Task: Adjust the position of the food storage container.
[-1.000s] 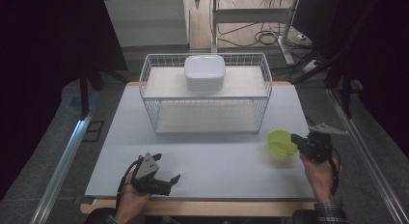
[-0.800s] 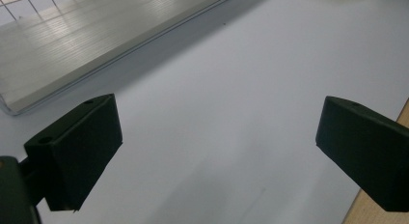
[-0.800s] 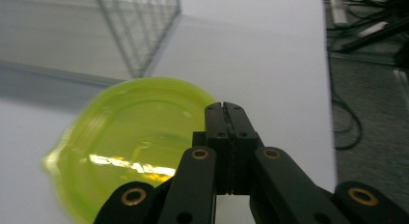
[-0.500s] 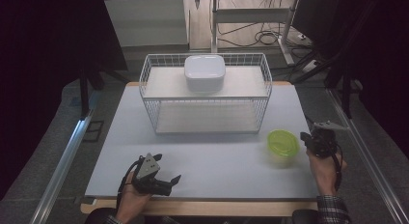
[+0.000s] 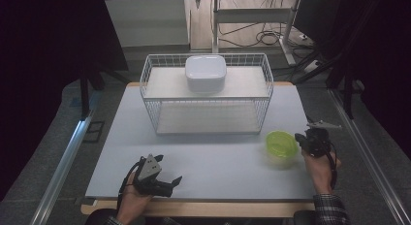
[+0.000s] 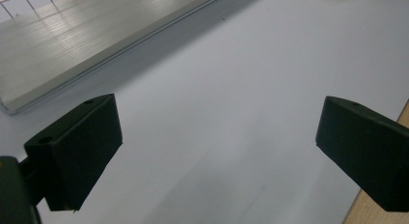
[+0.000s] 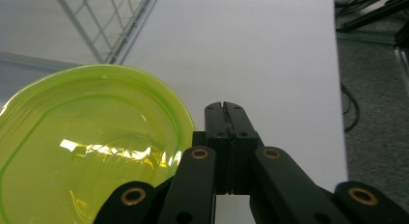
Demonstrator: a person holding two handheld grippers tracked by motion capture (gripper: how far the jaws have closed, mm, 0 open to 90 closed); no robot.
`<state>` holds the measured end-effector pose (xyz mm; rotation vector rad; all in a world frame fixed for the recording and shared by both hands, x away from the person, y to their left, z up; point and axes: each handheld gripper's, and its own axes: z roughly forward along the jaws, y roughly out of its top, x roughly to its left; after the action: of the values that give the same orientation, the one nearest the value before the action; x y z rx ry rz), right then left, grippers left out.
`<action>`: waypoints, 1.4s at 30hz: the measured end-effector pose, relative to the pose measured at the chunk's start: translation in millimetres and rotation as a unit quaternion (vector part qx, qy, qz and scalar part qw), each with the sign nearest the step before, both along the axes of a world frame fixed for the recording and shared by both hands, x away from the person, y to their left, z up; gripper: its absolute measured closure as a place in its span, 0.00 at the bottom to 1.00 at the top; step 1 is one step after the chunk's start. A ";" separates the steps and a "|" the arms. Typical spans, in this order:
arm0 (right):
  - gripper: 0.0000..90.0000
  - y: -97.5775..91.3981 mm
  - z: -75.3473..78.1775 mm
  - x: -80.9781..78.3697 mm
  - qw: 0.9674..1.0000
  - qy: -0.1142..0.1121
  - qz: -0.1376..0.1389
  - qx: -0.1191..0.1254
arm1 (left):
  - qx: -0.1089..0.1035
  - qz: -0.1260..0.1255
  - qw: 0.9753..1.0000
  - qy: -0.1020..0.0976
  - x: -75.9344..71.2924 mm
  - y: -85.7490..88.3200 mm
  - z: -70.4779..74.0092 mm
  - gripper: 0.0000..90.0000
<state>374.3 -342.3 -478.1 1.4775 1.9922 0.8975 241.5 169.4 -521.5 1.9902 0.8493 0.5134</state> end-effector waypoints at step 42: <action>1.00 73.7 -23.0 -36.5 0.986 0.096 0.136 0.032 | 0.014 -0.010 1.000 0.002 -0.9 -5.1 -1.7 0.02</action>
<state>337.8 -268.5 -501.2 1.3930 2.3692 0.9685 240.6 164.3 -523.1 2.0238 0.8274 0.5122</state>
